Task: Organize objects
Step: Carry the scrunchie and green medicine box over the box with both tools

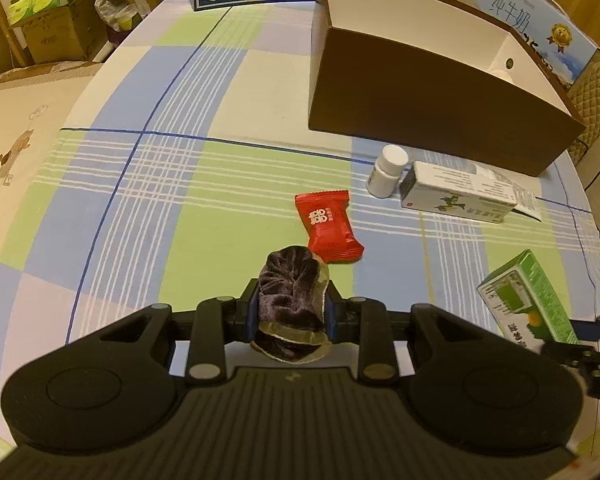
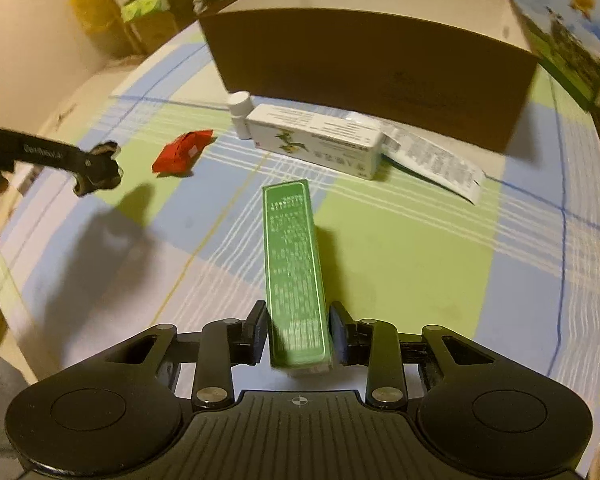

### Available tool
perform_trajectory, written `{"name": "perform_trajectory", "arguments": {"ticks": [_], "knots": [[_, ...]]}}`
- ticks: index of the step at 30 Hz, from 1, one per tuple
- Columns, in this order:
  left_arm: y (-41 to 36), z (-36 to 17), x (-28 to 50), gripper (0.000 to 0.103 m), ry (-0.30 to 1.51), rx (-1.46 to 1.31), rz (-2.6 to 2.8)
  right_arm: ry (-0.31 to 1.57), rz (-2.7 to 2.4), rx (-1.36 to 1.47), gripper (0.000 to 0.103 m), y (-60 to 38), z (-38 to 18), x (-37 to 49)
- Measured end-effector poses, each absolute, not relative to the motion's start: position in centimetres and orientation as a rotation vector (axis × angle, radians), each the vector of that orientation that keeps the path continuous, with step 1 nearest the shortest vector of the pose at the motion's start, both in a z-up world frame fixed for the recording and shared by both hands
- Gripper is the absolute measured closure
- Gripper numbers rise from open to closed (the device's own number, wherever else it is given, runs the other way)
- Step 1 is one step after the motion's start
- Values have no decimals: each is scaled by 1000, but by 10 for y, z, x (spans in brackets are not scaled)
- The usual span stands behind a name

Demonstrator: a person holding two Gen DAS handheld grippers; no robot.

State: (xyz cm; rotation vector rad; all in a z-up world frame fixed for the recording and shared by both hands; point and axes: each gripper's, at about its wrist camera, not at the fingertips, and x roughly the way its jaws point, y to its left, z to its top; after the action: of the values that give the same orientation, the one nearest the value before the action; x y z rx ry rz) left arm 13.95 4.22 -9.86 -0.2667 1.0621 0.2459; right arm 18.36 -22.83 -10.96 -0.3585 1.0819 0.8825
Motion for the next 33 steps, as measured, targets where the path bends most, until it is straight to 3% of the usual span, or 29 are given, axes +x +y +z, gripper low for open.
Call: {"name": "perform_trajectory", "arguments": {"ticks": [19,33], "knots": [[44,-90,125,77,1079,-255,271,1076,923,-345,76,-202,-119,198],[20,-63,179,77,1024,-177,128,1022,892,-138,76,-233,-63,232]]}}
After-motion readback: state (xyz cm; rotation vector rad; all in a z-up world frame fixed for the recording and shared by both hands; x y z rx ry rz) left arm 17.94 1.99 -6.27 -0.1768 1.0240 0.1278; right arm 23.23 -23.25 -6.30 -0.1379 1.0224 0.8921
